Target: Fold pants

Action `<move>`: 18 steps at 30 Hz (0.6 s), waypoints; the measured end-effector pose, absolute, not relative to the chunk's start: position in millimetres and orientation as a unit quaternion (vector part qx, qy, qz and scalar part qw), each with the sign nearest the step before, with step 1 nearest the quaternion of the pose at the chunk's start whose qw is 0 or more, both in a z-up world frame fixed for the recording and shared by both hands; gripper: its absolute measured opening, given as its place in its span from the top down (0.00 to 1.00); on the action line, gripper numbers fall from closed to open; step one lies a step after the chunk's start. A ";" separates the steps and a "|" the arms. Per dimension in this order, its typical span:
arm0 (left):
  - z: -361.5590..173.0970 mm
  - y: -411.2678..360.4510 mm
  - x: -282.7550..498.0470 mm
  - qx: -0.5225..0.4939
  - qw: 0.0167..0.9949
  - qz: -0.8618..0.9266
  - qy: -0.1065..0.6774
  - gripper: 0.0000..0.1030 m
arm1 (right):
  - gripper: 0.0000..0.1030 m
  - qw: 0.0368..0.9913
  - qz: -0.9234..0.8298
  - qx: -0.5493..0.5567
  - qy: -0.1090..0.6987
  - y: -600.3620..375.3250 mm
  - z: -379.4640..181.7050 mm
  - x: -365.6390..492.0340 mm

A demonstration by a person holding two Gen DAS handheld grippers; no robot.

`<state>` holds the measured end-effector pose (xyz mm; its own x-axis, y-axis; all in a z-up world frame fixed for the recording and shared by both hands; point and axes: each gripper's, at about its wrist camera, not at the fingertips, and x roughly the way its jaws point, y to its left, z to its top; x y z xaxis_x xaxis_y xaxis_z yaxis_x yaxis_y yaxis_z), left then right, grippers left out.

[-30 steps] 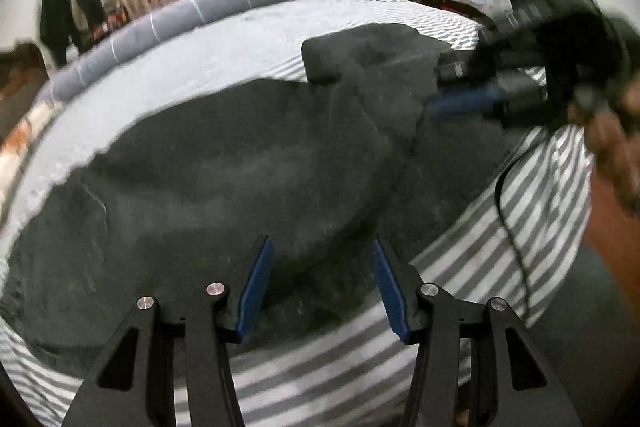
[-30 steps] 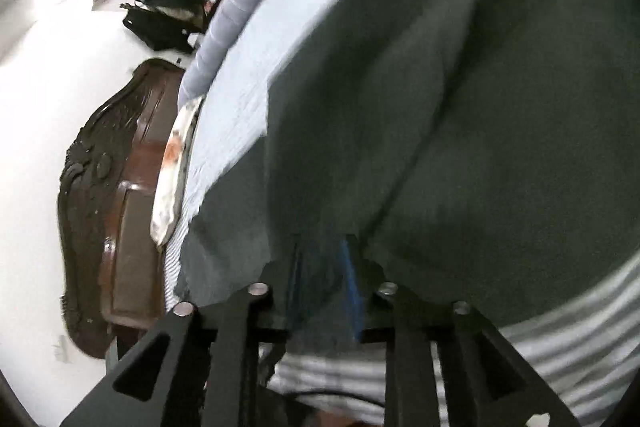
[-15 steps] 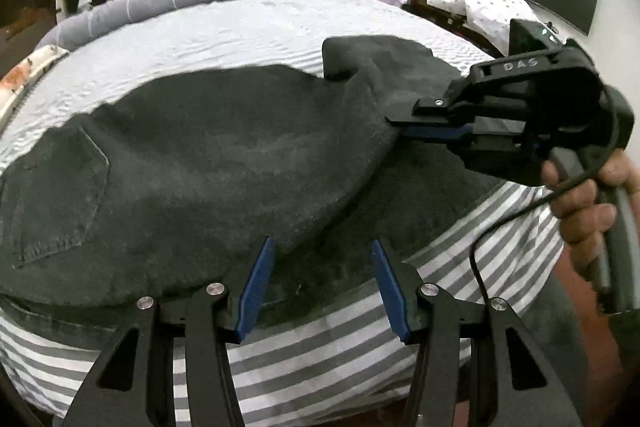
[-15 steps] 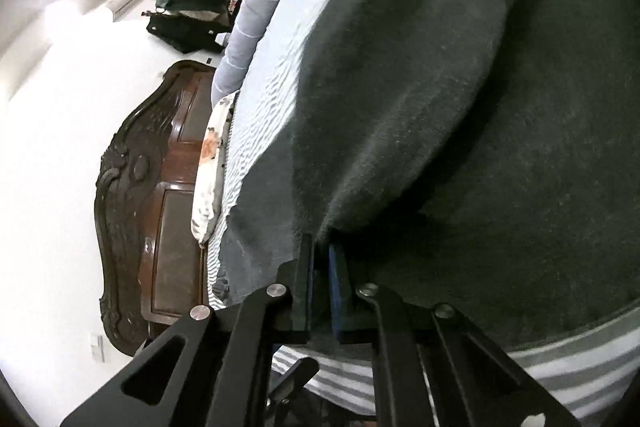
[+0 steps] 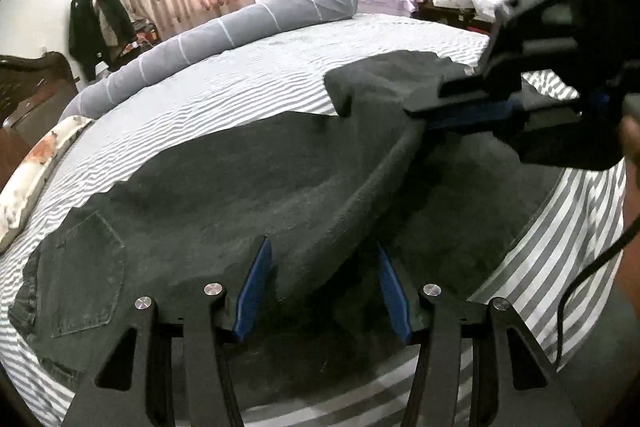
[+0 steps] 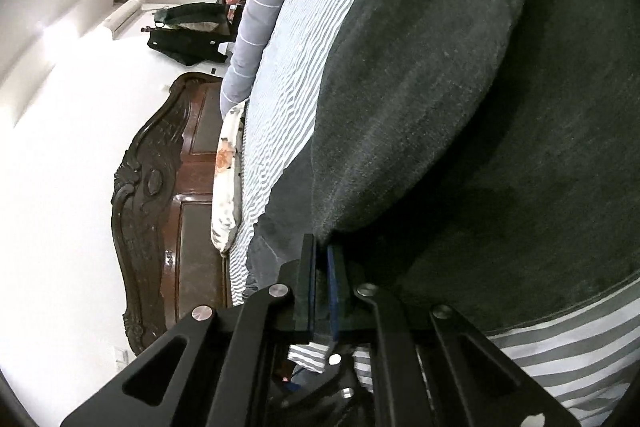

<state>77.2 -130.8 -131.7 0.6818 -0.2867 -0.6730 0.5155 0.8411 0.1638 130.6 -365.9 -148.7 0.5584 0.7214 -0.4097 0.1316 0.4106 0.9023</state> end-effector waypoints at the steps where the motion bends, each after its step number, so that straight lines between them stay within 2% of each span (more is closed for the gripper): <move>1: -134.2 -134.2 78.9 0.180 0.902 -0.217 0.328 0.47 | 0.93 0.727 0.203 0.500 0.425 -365.1 -147.9 130.8; 4: -136.5 -138.8 86.3 0.188 0.904 -0.206 0.324 0.50 | 0.93 0.727 0.205 0.500 0.424 -365.1 -148.2 128.3; 6: -135.6 -139.4 97.3 0.175 0.903 -0.208 0.332 0.76 | 0.93 0.730 0.204 0.496 0.423 -364.3 -146.9 127.2; 9: -132.3 -134.2 111.6 0.140 0.898 -0.219 0.356 0.91 | 0.90 0.750 0.196 0.470 0.422 -358.3 -143.5 126.4; 10: -130.6 -131.4 114.9 0.129 0.898 -0.217 0.361 0.93 | 0.88 0.752 0.195 0.469 0.421 -359.3 -146.3 125.6; 12: -125.9 -126.0 117.2 0.113 0.899 -0.215 0.366 0.95 | 0.68 0.751 0.183 0.475 0.422 -363.6 -156.0 124.7; 13: -121.6 -122.3 119.7 0.096 0.899 -0.215 0.370 0.95 | 0.54 0.747 0.172 0.486 0.420 -368.1 -162.1 123.7; 14: -118.0 -120.0 120.6 0.087 0.899 -0.214 0.371 0.95 | 0.51 0.743 0.168 0.498 0.414 -372.8 -168.0 123.4; 18: -100.0 -117.2 117.0 0.072 0.902 -0.214 0.367 0.95 | 0.51 0.720 0.176 0.545 0.392 -386.3 -189.7 131.3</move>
